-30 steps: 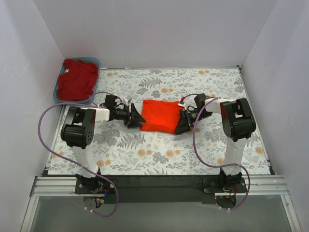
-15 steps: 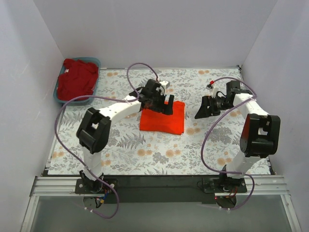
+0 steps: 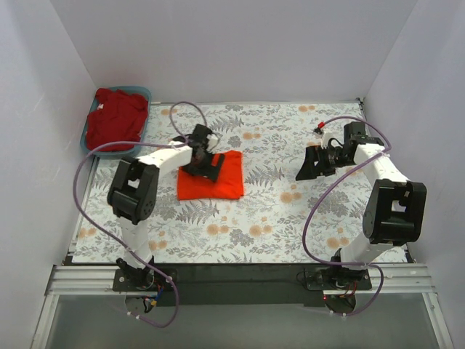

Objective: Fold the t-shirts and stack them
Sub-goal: Neatly place the folded tshirt to the corner

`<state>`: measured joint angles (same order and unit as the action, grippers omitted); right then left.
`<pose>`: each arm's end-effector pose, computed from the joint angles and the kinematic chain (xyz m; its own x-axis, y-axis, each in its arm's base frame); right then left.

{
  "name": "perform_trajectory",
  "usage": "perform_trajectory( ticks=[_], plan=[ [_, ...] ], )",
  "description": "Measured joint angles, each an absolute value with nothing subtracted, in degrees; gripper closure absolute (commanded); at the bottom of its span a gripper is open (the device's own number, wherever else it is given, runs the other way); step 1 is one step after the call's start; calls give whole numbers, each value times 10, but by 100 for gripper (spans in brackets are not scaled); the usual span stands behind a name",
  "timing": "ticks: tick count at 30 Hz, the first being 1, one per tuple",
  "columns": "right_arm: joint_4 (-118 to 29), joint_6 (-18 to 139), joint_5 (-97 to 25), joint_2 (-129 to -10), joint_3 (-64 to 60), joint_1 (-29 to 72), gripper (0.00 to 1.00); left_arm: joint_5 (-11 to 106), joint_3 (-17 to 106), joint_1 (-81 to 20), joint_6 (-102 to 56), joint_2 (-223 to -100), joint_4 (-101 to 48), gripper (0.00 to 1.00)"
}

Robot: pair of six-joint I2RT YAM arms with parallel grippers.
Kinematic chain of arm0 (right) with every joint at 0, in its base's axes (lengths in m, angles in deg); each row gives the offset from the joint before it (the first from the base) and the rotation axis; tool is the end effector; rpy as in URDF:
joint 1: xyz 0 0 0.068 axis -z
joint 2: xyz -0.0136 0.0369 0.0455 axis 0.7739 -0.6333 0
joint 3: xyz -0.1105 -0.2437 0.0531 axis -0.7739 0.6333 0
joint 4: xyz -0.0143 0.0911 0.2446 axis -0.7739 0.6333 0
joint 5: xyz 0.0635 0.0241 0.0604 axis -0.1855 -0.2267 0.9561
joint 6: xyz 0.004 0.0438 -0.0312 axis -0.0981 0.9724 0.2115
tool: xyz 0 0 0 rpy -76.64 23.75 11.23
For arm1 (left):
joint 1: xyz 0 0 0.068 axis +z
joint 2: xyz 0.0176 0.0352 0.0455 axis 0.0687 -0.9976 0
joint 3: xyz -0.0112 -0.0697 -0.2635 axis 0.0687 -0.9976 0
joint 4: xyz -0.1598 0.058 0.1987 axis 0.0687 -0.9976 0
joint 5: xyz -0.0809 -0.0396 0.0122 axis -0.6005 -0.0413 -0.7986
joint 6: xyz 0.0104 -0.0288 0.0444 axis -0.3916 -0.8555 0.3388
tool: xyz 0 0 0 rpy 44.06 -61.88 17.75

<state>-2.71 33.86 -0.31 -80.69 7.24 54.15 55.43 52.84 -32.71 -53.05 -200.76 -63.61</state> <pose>0.3152 0.0055 0.2320 -0.7999 -0.1986 -0.5663 -0.5135 0.7149 0.4746 0.3554 -0.1954 0.1664 -0.9310 -0.2449 -0.2706 -0.1790 0.9525 -0.2464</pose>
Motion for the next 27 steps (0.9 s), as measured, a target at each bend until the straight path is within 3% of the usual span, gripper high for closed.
perform_trajectory(
  ticks=[15, 21, 27],
  plan=[
    [-15, 335, -2, -817, 52, 548, 2, 553, 259, 24, -290, -1785, -787, 7],
    [-12, 335, -2, -817, 44, 549, 2, 554, 263, 157, -138, -1793, -798, 7],
    [-10, 335, -2, -817, 37, 549, 2, 559, 330, 204, -38, -1856, -801, 7]
  ],
)
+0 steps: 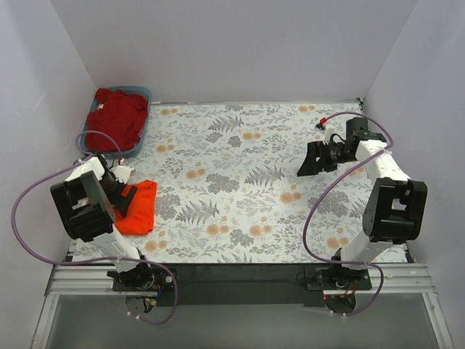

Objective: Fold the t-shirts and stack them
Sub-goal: Neatly place the folded tshirt to the corner, then reset both grippers

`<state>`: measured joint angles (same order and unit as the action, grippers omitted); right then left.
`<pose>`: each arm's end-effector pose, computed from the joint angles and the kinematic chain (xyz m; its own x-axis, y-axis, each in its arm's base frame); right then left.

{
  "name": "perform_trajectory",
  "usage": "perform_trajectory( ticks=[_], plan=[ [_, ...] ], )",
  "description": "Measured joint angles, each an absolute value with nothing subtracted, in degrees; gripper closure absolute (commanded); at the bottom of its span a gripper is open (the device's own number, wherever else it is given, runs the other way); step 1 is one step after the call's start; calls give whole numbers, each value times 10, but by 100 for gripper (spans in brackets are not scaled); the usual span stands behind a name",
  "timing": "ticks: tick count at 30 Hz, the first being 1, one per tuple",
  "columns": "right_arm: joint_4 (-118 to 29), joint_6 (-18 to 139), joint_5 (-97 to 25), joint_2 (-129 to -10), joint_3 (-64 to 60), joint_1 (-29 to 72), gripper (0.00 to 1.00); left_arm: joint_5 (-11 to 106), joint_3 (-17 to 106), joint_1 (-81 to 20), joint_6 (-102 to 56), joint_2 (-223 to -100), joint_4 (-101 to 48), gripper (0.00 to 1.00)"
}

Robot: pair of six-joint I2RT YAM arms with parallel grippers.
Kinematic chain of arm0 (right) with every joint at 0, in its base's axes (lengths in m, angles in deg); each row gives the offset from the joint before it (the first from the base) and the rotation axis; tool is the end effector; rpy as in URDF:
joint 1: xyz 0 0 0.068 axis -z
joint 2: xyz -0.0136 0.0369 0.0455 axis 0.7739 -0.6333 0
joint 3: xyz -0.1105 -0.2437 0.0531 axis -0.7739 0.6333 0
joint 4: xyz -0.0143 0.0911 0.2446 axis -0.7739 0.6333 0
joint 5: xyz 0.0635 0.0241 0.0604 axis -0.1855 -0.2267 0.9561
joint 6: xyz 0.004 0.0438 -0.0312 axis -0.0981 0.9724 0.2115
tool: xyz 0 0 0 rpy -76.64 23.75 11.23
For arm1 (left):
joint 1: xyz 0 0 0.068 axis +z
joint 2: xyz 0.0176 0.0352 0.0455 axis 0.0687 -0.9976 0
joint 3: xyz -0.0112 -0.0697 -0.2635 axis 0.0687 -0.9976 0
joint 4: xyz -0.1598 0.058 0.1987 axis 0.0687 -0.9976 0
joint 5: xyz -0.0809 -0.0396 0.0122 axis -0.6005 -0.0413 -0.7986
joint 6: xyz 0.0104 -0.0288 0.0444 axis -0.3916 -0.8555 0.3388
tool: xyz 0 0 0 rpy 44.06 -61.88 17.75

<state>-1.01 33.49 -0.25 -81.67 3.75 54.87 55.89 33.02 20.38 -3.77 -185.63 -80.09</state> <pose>0.3231 0.0010 0.2432 -0.7909 -0.1935 -0.5806 -0.5165 0.7199 0.4637 0.2657 0.1202 0.1597 -0.9585 -0.2849 -0.0048 -0.2849 0.9585 0.0031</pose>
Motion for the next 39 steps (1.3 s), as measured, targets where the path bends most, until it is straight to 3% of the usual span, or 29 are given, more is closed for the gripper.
perform_trajectory(
  ticks=[13, 25, 31, 39],
  plan=[
    [2, 326, -12, -817, 37, 549, 2, 559, 460, 207, -15, -1951, -837, 6],
    [14, 328, 6, -817, 21, 549, 1, 467, 743, 174, -126, -1919, -948, 6],
    [10, 334, -6, -810, 13, 549, 2, 416, 680, 50, -263, -1805, -878, 6],
    [-19, 339, -70, -714, 66, 549, 2, 376, 508, -91, -411, -1774, -737, 5]
  ],
)
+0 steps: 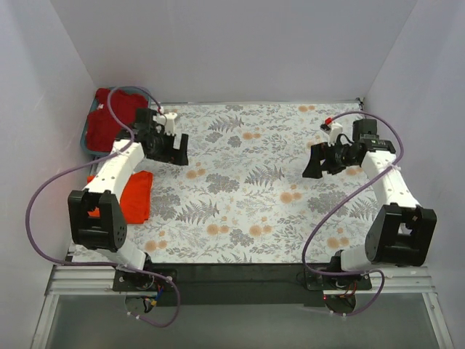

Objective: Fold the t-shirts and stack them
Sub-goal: Reset both grippers

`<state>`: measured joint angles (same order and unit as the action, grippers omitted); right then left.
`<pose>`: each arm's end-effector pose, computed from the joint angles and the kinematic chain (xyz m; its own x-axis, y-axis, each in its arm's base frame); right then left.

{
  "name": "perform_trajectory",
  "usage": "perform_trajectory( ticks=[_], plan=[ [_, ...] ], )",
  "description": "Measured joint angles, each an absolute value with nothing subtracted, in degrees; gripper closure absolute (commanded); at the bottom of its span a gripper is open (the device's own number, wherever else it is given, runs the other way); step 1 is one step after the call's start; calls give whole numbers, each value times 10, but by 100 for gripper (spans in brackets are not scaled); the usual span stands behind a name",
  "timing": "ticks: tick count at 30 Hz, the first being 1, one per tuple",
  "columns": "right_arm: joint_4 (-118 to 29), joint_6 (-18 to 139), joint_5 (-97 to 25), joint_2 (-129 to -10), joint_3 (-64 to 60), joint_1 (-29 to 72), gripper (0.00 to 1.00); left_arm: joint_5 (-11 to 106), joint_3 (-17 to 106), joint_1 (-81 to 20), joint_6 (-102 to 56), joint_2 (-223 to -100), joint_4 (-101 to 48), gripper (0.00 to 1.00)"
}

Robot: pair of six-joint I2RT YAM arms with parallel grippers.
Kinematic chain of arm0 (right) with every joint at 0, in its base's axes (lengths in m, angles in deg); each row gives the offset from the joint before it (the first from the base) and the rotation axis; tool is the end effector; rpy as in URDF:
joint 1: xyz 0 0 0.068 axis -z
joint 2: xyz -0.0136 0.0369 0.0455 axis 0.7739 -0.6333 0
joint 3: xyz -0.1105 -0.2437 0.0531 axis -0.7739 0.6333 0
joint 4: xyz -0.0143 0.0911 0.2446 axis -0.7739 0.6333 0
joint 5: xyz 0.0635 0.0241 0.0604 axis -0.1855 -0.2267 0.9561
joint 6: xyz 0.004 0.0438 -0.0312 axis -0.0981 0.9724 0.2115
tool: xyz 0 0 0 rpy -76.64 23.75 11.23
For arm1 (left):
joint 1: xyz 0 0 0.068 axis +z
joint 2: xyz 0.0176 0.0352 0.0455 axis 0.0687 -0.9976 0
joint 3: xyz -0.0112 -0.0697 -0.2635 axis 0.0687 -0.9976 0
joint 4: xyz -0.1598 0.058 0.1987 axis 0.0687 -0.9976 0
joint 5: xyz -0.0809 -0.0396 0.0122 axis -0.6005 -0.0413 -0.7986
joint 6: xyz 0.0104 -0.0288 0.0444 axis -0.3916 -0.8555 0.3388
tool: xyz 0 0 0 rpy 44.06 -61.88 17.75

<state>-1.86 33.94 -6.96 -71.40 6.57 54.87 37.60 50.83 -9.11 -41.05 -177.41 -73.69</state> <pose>0.2933 0.0000 0.2785 -0.7210 -0.2188 -0.6574 -0.5236 0.7936 0.3101 0.3321 -0.0412 0.2932 -0.8539 -0.3928 -0.3414 -0.1923 0.8477 -0.4944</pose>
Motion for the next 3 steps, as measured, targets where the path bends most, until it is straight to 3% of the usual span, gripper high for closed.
perform_trajectory(
  ticks=[3],
  plan=[
    [-25, 339, -82, -684, 100, 549, 2, 388, 444, -138, -441, -1775, -714, 6]
  ],
)
